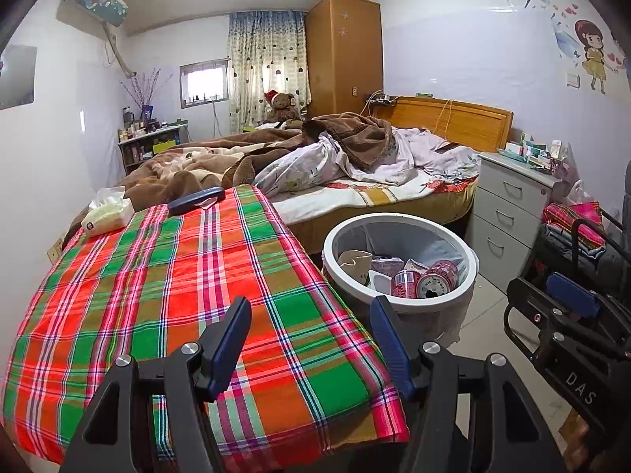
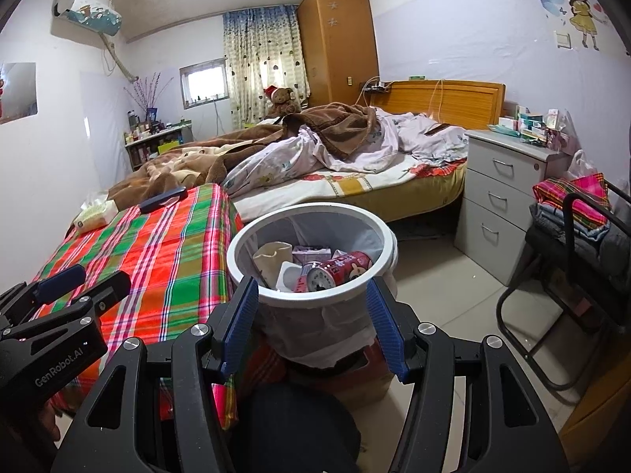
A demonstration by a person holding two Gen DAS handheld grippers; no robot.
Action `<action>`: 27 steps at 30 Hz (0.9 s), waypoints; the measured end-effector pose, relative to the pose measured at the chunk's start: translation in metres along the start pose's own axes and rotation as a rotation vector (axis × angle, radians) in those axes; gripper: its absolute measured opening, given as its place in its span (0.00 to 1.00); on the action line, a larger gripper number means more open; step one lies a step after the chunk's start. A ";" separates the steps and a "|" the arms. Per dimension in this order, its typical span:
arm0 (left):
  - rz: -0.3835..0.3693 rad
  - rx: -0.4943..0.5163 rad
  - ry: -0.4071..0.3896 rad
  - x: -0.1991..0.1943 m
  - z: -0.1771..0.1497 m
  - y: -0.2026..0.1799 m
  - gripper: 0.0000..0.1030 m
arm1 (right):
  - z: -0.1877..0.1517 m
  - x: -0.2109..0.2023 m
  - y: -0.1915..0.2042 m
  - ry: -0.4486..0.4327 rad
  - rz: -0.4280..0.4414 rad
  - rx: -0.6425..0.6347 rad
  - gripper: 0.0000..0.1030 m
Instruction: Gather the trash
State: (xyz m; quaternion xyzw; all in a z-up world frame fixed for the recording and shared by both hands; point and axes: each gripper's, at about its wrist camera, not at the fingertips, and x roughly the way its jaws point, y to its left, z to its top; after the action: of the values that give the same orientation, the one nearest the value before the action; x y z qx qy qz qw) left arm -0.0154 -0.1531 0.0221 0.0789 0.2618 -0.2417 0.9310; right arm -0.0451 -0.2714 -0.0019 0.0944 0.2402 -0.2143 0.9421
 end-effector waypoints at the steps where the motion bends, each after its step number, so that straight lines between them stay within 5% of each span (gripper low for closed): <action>1: 0.001 0.000 -0.001 -0.001 0.000 0.000 0.61 | 0.000 0.000 0.000 0.000 0.001 0.000 0.57; 27: 0.008 0.001 -0.005 -0.005 0.001 -0.001 0.61 | 0.000 -0.005 0.002 -0.006 0.002 -0.001 0.57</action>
State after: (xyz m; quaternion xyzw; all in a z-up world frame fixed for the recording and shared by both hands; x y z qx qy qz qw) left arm -0.0195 -0.1517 0.0256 0.0800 0.2591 -0.2384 0.9325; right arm -0.0480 -0.2682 0.0009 0.0935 0.2375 -0.2133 0.9431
